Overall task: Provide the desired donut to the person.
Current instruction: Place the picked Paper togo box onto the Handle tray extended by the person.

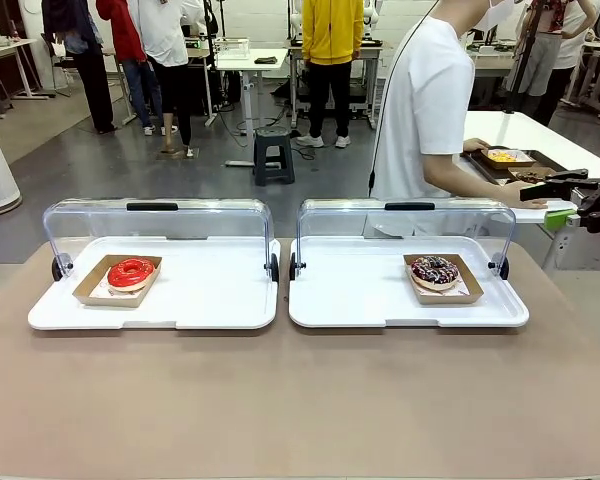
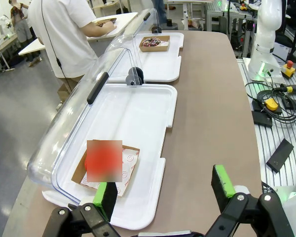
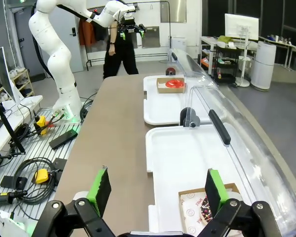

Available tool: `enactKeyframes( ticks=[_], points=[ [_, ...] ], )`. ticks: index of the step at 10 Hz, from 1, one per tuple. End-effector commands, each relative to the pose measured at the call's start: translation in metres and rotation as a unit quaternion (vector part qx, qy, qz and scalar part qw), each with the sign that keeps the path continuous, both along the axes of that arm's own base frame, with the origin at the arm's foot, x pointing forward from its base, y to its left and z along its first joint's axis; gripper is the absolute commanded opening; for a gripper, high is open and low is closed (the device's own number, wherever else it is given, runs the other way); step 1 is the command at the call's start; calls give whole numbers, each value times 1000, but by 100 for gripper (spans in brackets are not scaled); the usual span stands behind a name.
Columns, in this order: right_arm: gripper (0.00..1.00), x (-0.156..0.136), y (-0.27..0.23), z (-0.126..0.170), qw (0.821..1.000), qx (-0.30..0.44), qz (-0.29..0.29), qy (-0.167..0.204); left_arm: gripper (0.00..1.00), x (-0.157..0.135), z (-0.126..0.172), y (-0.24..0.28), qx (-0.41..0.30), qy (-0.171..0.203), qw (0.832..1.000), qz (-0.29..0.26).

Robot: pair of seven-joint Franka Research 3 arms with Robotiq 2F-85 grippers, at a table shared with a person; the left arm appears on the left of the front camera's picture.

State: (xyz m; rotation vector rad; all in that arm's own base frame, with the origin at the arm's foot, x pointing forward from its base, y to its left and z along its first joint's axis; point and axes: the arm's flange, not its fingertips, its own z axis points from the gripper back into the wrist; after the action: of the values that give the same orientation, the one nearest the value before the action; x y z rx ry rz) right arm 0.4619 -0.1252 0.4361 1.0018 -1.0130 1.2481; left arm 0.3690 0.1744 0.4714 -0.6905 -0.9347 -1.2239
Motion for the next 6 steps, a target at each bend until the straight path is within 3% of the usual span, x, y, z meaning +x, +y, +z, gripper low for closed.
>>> enactKeyframes(
  ticks=[1, 6],
  points=[
    [100, 1, 1, 2, 1000, -4, -2, -1, 100, -1, 1, 1, -1, -2, 1000, 3],
    [100, 1, 1, 2, 1000, -4, -2, -1, 100, -1, 1, 1, -1, -2, 1000, 3]
  ],
)
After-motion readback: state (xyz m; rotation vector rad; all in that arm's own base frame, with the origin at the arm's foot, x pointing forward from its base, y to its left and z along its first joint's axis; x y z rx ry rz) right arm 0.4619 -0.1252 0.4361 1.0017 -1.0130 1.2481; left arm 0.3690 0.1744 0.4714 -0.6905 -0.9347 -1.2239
